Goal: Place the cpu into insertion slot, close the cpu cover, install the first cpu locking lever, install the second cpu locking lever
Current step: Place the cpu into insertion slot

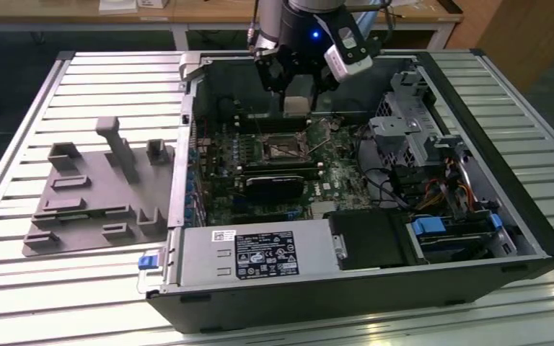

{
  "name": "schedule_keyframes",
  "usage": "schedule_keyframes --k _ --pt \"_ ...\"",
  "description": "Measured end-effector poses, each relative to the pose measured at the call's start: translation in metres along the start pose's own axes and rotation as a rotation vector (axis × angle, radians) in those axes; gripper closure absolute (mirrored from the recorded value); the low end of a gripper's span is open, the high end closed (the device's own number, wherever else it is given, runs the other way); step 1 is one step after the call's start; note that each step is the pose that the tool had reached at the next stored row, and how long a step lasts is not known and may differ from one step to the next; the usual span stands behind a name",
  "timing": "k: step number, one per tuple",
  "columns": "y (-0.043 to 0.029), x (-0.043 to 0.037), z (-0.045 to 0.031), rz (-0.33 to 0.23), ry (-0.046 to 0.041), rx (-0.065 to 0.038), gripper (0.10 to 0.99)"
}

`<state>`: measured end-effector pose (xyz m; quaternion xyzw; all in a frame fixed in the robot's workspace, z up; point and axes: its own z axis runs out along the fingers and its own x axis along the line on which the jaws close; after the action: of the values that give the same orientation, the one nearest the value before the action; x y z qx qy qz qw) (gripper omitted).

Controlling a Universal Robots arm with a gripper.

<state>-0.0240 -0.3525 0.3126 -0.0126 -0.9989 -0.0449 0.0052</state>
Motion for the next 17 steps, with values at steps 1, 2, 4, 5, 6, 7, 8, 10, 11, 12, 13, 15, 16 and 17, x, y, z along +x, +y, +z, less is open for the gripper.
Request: schedule_keyframes --k 1,2,4,5,6,7,8,10,11,12,13,15,16,17 --pt "0.0007 0.0001 0.0018 0.000 0.0000 0.000 0.549" --pt "0.0015 0.0002 0.0037 0.000 0.0000 0.000 0.549" --pt "0.0029 0.0003 0.0075 0.000 0.0000 0.000 0.549" --pt "0.0037 0.0003 0.0095 0.000 0.0000 0.000 0.549" --pt "0.0044 0.0004 0.0113 0.000 0.0000 0.000 0.549" --pt "0.0051 0.0004 0.0130 0.000 0.0000 0.000 0.549" --pt "0.0058 0.0004 0.0147 0.000 0.0000 0.000 0.549" --pt "0.0066 0.0004 0.0180 0.000 0.0000 0.000 0.549" --pt "0.0069 0.0004 0.0196 0.000 0.0000 0.000 0.549" --pt "0.0071 0.0004 0.0213 0.000 0.0000 0.000 0.549" --pt "0.0072 0.0004 0.0232 0.000 0.0000 0.000 0.549" --pt "0.0072 0.0004 0.0240 0.000 0.0001 0.000 0.549" --pt "0.0072 0.0004 0.0240 0.000 0.0001 0.001 0.549" --pt "0.0072 0.0004 0.0240 0.000 0.0001 0.001 0.549"
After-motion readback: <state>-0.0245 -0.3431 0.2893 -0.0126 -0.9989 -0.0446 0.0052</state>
